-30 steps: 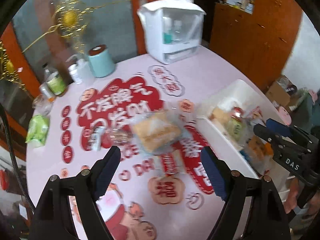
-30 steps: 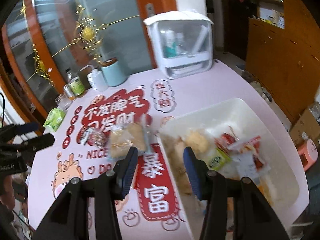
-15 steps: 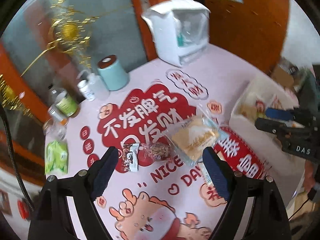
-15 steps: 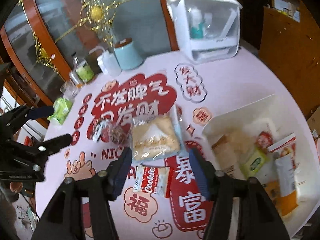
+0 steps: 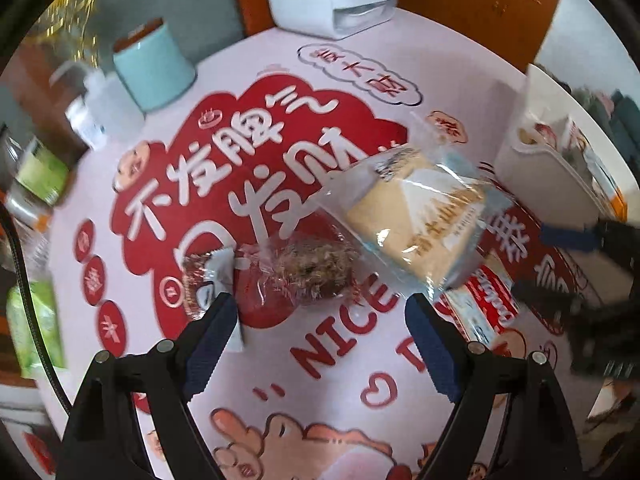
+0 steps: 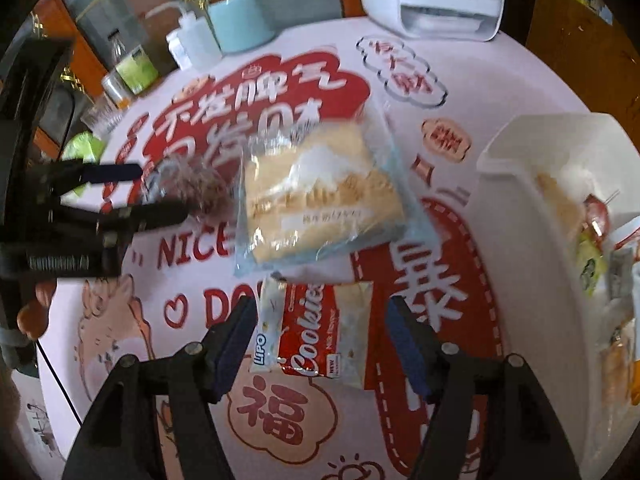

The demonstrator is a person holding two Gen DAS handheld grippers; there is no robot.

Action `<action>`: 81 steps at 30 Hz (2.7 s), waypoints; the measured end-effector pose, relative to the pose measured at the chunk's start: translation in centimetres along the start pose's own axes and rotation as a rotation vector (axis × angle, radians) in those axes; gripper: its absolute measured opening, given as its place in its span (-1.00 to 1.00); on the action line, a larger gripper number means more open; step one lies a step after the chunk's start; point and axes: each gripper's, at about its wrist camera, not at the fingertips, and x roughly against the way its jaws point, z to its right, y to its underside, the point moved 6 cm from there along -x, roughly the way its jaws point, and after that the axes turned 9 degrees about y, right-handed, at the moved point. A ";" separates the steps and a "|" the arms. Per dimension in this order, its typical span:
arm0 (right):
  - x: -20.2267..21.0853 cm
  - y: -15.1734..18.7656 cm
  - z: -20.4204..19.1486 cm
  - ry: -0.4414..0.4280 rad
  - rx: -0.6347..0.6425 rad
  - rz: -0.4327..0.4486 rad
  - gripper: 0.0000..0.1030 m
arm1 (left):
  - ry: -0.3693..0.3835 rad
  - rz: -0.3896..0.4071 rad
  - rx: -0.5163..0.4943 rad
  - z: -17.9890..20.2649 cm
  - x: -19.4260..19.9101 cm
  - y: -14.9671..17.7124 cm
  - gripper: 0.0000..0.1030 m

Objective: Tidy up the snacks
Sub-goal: 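Grasp the nut-filled clear bag with the left tool while the right tool grasps the Cookies pack, then carry both packs into the white tray and open both tools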

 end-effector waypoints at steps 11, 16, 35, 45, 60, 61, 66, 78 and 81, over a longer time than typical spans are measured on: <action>-2.4 1.3 -1.3 0.050 0.034 -0.015 0.61 | 0.057 -0.006 0.162 -3.1 -5.3 -0.9 0.66; -2.5 1.6 -1.6 0.111 0.042 0.020 0.53 | 0.053 -0.002 0.183 -3.7 -6.1 -1.0 0.81; 0.8 3.4 0.2 0.023 -0.025 0.050 0.01 | 0.008 0.030 0.242 -1.5 -3.5 2.2 -0.54; 7.1 4.8 2.5 -0.006 -0.040 0.154 0.01 | 0.018 0.109 0.240 4.2 2.6 4.9 -0.59; 17.8 4.9 15.0 0.084 -0.181 0.383 0.01 | 0.154 0.288 0.078 20.5 12.2 -0.3 -0.61; 18.3 4.8 16.2 0.096 -0.195 0.394 0.01 | 0.163 0.295 0.059 22.0 12.4 -1.2 -0.61; 19.8 3.8 21.2 0.152 -0.232 0.439 0.01 | 0.179 0.299 0.016 27.0 11.5 -4.4 -0.61; 19.2 -0.1 27.1 0.188 -0.206 0.460 0.02 | 0.085 0.282 0.084 31.4 7.3 -9.9 -0.61; 18.1 -0.9 27.7 0.176 -0.199 0.437 0.02 | 0.061 0.273 0.110 31.5 6.0 -10.7 -0.61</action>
